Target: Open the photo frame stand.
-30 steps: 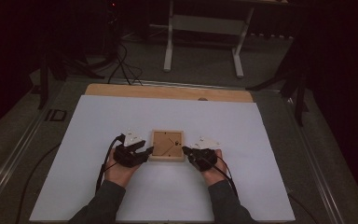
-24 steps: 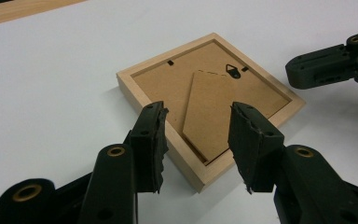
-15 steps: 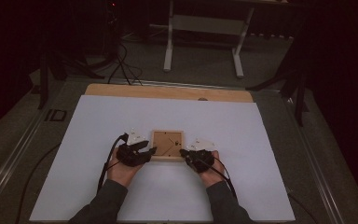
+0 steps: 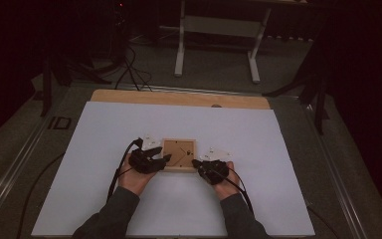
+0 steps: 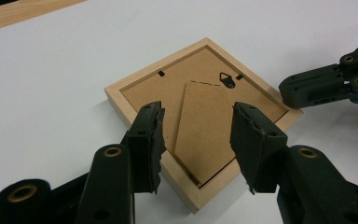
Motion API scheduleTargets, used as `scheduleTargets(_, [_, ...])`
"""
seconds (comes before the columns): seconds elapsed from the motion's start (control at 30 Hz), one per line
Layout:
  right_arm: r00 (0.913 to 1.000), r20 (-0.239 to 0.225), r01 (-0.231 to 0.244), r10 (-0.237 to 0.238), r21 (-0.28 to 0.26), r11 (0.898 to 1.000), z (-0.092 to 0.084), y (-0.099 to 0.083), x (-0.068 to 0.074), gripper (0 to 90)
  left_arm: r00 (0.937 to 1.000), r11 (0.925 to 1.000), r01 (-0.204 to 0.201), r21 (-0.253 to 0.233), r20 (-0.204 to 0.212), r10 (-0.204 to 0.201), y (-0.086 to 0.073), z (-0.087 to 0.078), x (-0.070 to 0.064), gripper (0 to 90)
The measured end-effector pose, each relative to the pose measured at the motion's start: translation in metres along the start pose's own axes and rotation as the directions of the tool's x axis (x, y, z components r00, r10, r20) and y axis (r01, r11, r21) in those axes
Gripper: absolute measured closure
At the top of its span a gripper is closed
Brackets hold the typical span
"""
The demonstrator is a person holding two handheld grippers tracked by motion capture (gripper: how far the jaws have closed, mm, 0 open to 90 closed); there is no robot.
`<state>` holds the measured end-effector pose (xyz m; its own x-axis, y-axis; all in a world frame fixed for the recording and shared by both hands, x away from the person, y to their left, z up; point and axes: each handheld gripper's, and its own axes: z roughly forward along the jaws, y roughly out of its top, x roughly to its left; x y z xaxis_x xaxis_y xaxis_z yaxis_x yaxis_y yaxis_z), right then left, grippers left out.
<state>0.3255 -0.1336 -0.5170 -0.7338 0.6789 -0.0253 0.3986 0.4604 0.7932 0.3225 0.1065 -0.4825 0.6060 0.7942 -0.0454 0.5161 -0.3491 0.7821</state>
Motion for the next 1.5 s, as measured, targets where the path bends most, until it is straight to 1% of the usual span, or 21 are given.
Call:
scheduleTargets(0.17, [1.0000, 0.000, -0.002, 0.002, -0.001, 1.000, 0.000, 0.000, 0.000, 89.9, 0.9999, 0.9997, -0.011, 0.023, 0.004, 0.011, 0.002, 0.007, -0.002, 52.9])
scheduleTargets(0.33, [1.0000, 0.001, -0.002, 0.002, -0.002, 1.000, 0.000, -0.001, 0.000, 89.9, 0.9995, 0.9984, -0.033, 0.046, 0.006, 0.032, 0.002, 0.013, -0.003, 52.1])
scheduleTargets(0.73, [1.0000, 0.001, -0.001, 0.001, -0.005, 1.000, 0.000, -0.001, 0.000, 89.9, 0.9985, 0.9947, -0.054, 0.087, 0.014, 0.053, 0.000, 0.026, -0.005, 48.2])
scheduleTargets(0.9, [1.0000, 0.001, 0.000, 0.000, -0.005, 1.000, 0.000, -0.001, 0.000, 89.9, 0.9983, 0.9933, -0.057, 0.100, 0.012, 0.056, -0.001, 0.030, -0.006, 47.5])
scheduleTargets(1.07, [1.0000, 0.001, 0.001, -0.001, -0.006, 1.000, 0.000, -0.001, 0.000, 89.9, 0.9986, 0.9929, -0.052, 0.107, 0.017, 0.051, -0.002, 0.033, -0.006, 47.5])
scheduleTargets(1.17, [1.0000, 0.000, 0.001, -0.001, -0.006, 1.000, 0.000, -0.001, 0.000, 89.9, 0.9983, 0.9919, -0.058, 0.113, 0.013, 0.057, -0.002, 0.035, -0.007, 47.6])
scheduleTargets(1.27, [1.0000, 0.000, 0.003, -0.003, -0.007, 1.000, 0.000, -0.001, 0.000, 89.9, 0.9980, 0.9897, -0.063, 0.129, 0.015, 0.061, -0.004, 0.038, -0.007, 47.7])
scheduleTargets(1.5, [1.0000, 0.000, 0.005, -0.005, -0.007, 1.000, 0.000, -0.001, 0.000, 89.8, 0.9979, 0.9893, -0.064, 0.131, 0.011, 0.063, -0.003, 0.038, -0.008, 50.1])
